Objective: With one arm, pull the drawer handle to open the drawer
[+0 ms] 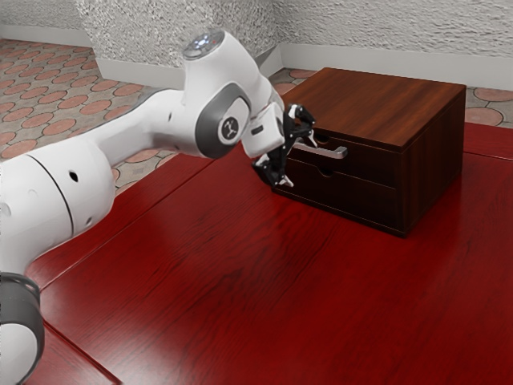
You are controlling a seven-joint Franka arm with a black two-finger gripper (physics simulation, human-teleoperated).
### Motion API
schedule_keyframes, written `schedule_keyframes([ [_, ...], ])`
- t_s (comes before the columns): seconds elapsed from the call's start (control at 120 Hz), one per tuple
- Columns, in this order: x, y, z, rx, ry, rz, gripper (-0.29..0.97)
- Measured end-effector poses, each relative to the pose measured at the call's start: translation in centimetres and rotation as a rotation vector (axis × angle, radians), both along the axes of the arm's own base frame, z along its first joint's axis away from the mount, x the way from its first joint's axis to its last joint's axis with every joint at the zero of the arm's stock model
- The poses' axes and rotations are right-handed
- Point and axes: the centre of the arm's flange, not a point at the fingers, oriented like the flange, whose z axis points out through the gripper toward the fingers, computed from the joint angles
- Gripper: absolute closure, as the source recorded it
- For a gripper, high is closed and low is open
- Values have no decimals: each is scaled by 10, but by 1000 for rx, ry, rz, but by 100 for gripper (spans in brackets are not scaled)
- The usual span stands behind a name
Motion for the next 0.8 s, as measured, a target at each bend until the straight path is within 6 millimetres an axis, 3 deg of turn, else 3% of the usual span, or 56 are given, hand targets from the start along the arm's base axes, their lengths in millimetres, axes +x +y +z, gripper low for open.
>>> schedule_keyframes([
  [0.167,2,0,-9,-2,12,-1,0],
  [0.317,8,2,4,-8,-21,2,1],
  [0.475,17,13,-6,-20,-17,16,0],
  [0.8,25,14,-15,-29,-16,17,-1],
])
